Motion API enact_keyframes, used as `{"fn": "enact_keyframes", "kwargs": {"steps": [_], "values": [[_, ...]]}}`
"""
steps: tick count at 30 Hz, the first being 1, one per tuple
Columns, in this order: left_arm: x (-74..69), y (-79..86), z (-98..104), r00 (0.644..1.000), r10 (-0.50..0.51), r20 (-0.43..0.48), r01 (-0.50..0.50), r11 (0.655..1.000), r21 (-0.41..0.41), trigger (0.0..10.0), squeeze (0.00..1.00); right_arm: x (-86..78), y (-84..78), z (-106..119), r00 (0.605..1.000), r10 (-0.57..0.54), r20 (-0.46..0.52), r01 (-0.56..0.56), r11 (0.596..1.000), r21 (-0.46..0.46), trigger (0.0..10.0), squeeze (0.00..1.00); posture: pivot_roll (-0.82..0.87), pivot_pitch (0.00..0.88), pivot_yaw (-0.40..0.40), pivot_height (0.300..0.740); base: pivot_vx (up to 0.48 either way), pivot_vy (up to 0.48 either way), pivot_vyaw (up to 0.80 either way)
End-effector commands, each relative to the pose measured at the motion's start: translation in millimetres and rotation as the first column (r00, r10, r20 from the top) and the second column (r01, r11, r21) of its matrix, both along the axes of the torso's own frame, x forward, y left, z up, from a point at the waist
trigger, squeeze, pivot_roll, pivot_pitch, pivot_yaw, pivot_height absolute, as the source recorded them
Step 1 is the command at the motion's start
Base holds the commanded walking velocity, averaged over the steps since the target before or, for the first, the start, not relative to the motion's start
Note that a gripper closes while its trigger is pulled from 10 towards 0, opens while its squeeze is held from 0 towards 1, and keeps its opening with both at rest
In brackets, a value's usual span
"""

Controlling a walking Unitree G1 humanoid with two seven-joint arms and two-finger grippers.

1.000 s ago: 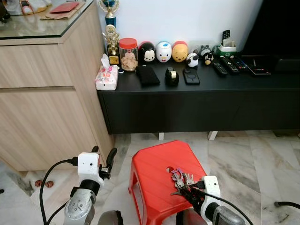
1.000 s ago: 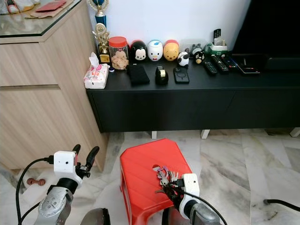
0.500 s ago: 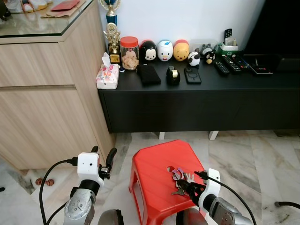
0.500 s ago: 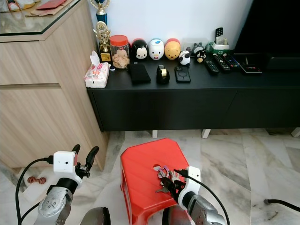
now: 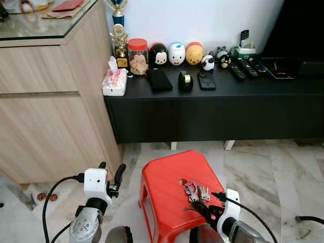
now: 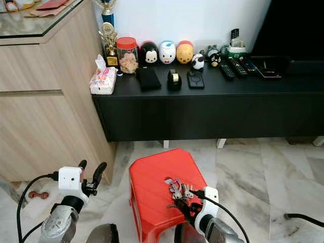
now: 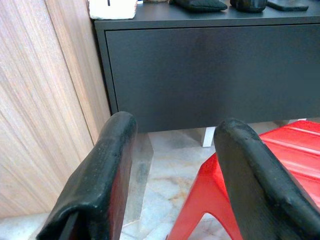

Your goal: Hang keys on a hook

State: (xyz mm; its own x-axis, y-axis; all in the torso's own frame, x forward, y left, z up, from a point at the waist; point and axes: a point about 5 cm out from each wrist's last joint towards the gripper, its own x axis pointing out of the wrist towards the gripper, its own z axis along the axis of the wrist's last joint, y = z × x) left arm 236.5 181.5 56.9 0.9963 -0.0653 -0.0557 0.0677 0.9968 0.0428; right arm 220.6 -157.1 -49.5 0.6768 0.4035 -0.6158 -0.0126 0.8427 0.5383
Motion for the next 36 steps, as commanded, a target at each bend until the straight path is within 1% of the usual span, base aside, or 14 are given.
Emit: {"fn": "enact_keyframes", "kwargs": {"steps": [1, 5, 8, 14, 21, 25, 29, 32, 35, 36], "values": [[-1.5, -2.1, -2.1, 1.000, -0.011, -0.004, 0.011, 1.000, 0.017, 10.0, 0.00, -0.6, 1.3, -0.4, 1.000, -0.016, -0.011, 0.016, 0.999, 0.034, 10.0, 0.00, -0.03, 0.005, -0.049, 0.618, 0.000, 0.000, 0.00], [-2.1, -2.1, -2.3, 1.000, -0.010, -0.004, 0.011, 1.000, 0.019, 10.0, 0.00, 0.8, 6.5, -0.6, 0.999, -0.038, -0.025, 0.040, 0.994, 0.102, 10.0, 0.00, -0.02, 0.005, -0.050, 0.618, 0.000, 0.000, 0.00], [-2.3, -2.2, -2.1, 1.000, -0.012, -0.002, 0.012, 1.000, 0.022, 10.0, 0.00, 1.5, 7.3, -1.5, 0.998, -0.052, -0.044, 0.057, 0.990, 0.126, 10.0, 0.00, -0.02, 0.013, -0.051, 0.618, 0.000, 0.000, 0.00], [-3.8, -1.5, -1.6, 1.000, -0.013, -0.002, 0.013, 1.000, 0.026, 10.0, 0.00, 0.8, 6.3, -2.9, 0.996, -0.068, -0.056, 0.075, 0.989, 0.129, 10.0, 0.00, -0.02, 0.029, -0.052, 0.618, 0.000, 0.000, 0.00], [-7.1, -3.8, -5.0, 1.000, -0.023, -0.018, 0.023, 0.999, 0.024, 10.0, 0.00, -6.2, 6.7, -4.9, 0.996, -0.070, -0.056, 0.079, 0.981, 0.176, 10.0, 0.00, -0.02, 0.046, -0.048, 0.618, 0.000, 0.000, 0.00], [-6.4, -5.3, -6.0, 0.999, -0.026, -0.022, 0.026, 0.999, 0.023, 10.0, 0.00, -7.7, 6.5, -6.1, 0.995, -0.075, -0.061, 0.085, 0.980, 0.181, 10.0, 0.00, -0.02, 0.050, -0.047, 0.618, 0.000, 0.000, 0.00], [-5.5, -5.4, -5.9, 0.999, -0.026, -0.023, 0.026, 0.999, 0.024, 10.0, 0.00, -4.8, 6.5, -4.6, 0.995, -0.086, -0.051, 0.094, 0.977, 0.194, 10.0, 0.00, -0.02, 0.051, -0.047, 0.618, 0.000, 0.000, 0.00], [-5.6, -4.1, -6.9, 0.999, -0.023, -0.026, 0.024, 0.999, 0.030, 10.0, 0.00, -1.7, 9.0, -2.8, 0.997, -0.064, -0.038, 0.070, 0.977, 0.199, 10.0, 0.00, -0.02, 0.052, -0.048, 0.618, 0.000, 0.000, 0.00], [-6.0, -3.7, -7.5, 0.999, -0.021, -0.028, 0.022, 0.999, 0.032, 10.0, 0.00, 0.5, 9.3, -2.0, 0.997, -0.067, -0.035, 0.073, 0.978, 0.197, 10.0, 0.00, -0.01, 0.052, -0.048, 0.618, 0.000, 0.000, 0.00], [-6.2, -3.8, -7.7, 0.999, -0.020, -0.029, 0.021, 0.999, 0.033, 10.0, 0.00, 2.0, 8.4, -1.9, 0.997, -0.074, -0.032, 0.079, 0.980, 0.184, 4.2, 0.00, -0.01, 0.053, -0.049, 0.618, 0.000, 0.000, 0.00]]}}
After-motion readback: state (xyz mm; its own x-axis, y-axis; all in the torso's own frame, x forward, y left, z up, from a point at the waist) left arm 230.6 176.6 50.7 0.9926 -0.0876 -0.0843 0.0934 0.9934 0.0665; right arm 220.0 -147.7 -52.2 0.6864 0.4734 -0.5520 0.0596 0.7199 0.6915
